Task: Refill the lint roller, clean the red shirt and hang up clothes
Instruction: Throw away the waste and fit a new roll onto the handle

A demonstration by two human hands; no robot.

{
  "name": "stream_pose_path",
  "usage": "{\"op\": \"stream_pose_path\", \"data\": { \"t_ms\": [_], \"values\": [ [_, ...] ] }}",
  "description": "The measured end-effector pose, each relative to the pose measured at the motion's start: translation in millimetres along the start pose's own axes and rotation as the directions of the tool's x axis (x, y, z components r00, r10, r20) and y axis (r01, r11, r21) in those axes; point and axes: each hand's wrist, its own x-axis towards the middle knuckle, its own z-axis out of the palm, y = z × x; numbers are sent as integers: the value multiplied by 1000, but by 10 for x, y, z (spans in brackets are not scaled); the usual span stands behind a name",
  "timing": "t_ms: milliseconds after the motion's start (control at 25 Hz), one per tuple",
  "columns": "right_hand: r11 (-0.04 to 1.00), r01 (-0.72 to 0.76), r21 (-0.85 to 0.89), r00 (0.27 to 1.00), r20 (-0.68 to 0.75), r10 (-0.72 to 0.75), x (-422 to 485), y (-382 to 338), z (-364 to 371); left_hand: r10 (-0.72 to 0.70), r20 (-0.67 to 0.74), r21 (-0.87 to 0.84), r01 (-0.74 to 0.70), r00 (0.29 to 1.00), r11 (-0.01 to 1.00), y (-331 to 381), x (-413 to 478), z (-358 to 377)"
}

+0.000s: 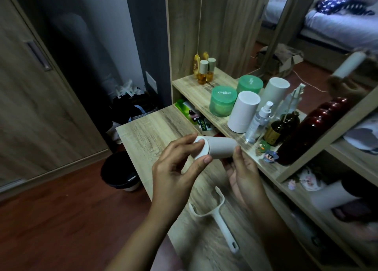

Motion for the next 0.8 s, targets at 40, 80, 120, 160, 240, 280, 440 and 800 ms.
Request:
{"op": "stream_pose_path", "data": {
  "t_ms": [40,80,120,160,240,280,440,800],
  "values": [
    [1000,0,1,1000,-3,0,3,-7,3,-32,8,-43,32,999,999,8,-8,3],
    [1000,1,-5,1000,-6,-1,2,-8,-7,-71,19,-96,73,997,993,17,-17,5],
    [1000,-1,-10,1000,-6,1,-3,-15,-12,-115,27,-150,118,993,982,20,-25,5],
    [1000,-3,-13,1000,-6,3,-14,-20,-21,-160,40,-205,165,986,965,19,-34,0],
    [999,6,-31,1000,4,-6,-38,-32,-35,-235,82,-292,248,969,924,8,-38,-20],
    [999,14,-42,1000,9,-14,-47,-38,-37,-260,101,-320,279,960,906,2,-38,-33],
    [997,18,-79,1000,22,-16,-71,-58,-14,-307,103,-344,324,946,881,15,-40,-81],
    [994,24,-111,1000,2,-24,-213,79,169,46,-236,133,-15,971,991,-26,-175,18]
  ]
}}
